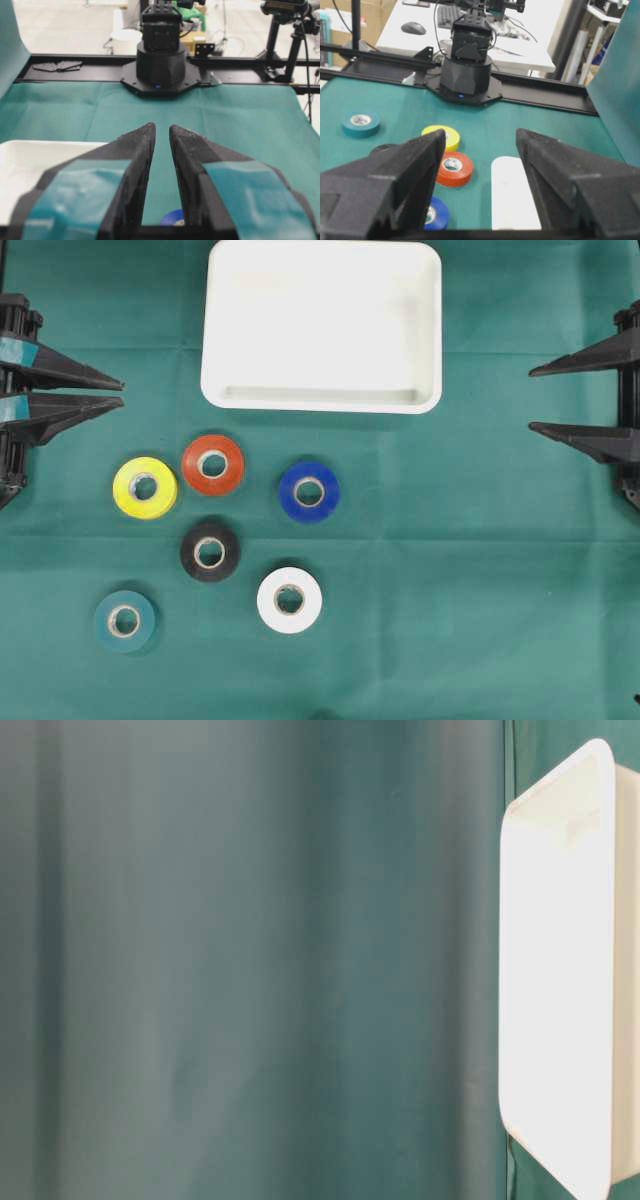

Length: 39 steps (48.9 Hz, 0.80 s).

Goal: Put the tape into the white case with the left arm.
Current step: 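Move the left gripper inward toward the tape rolls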

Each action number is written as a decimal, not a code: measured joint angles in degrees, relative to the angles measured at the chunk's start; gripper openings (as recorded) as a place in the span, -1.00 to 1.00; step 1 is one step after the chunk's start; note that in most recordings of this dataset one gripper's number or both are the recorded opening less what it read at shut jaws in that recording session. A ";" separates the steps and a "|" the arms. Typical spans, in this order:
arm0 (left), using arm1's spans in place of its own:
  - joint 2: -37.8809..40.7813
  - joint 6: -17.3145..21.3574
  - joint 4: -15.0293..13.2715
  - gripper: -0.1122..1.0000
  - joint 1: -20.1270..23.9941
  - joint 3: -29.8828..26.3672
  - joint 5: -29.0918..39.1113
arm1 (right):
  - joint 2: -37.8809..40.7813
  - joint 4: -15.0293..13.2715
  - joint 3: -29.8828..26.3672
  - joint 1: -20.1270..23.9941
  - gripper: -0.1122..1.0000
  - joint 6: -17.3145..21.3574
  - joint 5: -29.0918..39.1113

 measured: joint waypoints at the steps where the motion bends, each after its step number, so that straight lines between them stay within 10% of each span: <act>1: 0.00 0.00 0.00 -0.36 0.00 0.00 -0.09 | 0.00 0.00 0.00 0.00 -0.36 0.00 -0.09; 12: -0.09 0.35 -0.97 -0.79 -0.62 1.05 -0.09 | -0.26 0.00 1.76 -0.62 -0.94 0.09 -0.09; 30: -0.18 -0.09 -1.05 -0.78 -1.85 1.05 2.81 | -1.14 0.00 2.81 -0.62 -0.97 0.09 -0.09; 39: -0.18 0.53 -1.14 -0.19 -1.85 1.14 3.87 | -2.29 0.00 3.87 -0.62 -0.97 0.18 -0.09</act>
